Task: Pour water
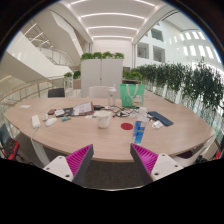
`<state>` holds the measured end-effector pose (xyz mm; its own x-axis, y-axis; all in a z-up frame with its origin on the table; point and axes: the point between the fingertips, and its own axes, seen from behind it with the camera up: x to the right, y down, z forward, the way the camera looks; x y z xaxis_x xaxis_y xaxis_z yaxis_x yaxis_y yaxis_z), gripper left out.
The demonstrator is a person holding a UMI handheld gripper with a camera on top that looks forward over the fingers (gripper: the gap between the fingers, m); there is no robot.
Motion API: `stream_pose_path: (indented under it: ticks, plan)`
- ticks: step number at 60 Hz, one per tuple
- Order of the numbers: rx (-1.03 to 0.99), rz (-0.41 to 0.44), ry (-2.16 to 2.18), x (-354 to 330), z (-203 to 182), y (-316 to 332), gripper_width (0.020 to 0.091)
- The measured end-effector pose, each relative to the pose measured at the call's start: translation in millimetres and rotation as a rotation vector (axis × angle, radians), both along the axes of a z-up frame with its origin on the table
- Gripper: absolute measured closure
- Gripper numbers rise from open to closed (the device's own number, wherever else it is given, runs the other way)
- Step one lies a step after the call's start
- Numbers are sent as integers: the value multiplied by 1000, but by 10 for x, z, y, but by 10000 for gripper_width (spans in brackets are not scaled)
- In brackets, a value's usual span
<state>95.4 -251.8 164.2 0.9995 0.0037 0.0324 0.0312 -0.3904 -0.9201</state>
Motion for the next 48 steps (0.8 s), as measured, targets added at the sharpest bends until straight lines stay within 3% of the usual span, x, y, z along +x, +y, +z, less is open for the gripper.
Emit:
stream_pose_path:
  ticks: [14, 25, 28, 32, 48]
  plan:
    - [63, -72, -4, 1053, -584, 1322, 275]
    - [88, -112, 46, 1388, -862, 2112, 287]
    - [108, -106, 55, 1412, -872, 2264, 362]
    - [94, -95, 55, 1427, -969, 2431, 624]
    - [67, -163, 102, 1532, -1027, 2601, 688]
